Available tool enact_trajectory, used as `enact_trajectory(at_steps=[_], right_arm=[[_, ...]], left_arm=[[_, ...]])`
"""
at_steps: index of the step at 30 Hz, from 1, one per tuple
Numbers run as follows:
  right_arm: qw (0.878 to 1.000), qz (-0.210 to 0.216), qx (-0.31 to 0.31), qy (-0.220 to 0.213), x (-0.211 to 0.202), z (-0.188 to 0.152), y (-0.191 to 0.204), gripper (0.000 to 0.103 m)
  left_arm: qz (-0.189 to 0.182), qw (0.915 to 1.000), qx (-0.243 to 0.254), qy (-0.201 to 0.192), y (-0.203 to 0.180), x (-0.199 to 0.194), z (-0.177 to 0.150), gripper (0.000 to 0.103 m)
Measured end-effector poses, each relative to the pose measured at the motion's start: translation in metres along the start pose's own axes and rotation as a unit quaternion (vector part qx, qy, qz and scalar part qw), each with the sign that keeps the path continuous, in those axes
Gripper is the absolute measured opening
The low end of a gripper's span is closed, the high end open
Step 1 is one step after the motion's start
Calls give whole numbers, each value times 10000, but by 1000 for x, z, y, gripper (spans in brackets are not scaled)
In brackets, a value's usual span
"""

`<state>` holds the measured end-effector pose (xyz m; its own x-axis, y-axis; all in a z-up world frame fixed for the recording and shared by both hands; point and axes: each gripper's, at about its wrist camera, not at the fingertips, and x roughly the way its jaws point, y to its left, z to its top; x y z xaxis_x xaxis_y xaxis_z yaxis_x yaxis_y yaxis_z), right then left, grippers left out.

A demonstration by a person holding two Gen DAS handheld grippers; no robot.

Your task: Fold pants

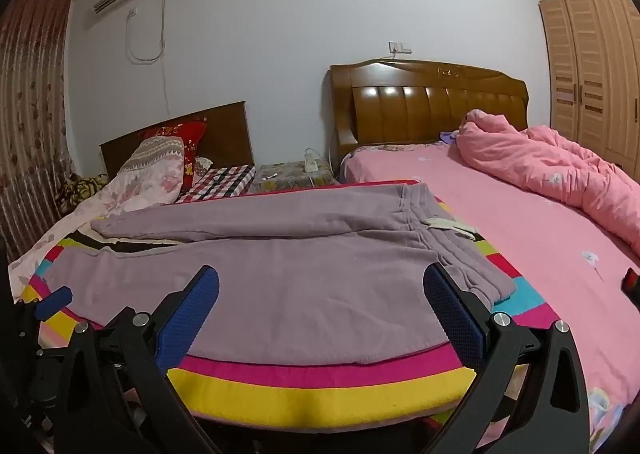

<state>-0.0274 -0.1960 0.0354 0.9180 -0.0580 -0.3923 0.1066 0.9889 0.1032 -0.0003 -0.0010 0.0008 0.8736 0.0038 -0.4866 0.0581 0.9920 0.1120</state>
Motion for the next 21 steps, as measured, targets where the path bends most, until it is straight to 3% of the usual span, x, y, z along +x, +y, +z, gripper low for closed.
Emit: enact_trajectory(at_steps=[7,21], right_arm=[[9999,27,-84,-107,-6,-6,1,99],[9999,94,-45,96,5,-6,-2,99]], left_arm=[[-35,10000,-90,-6,0,-6,1,102],[-80,9999,-109,-21,4,-2,-2,102]])
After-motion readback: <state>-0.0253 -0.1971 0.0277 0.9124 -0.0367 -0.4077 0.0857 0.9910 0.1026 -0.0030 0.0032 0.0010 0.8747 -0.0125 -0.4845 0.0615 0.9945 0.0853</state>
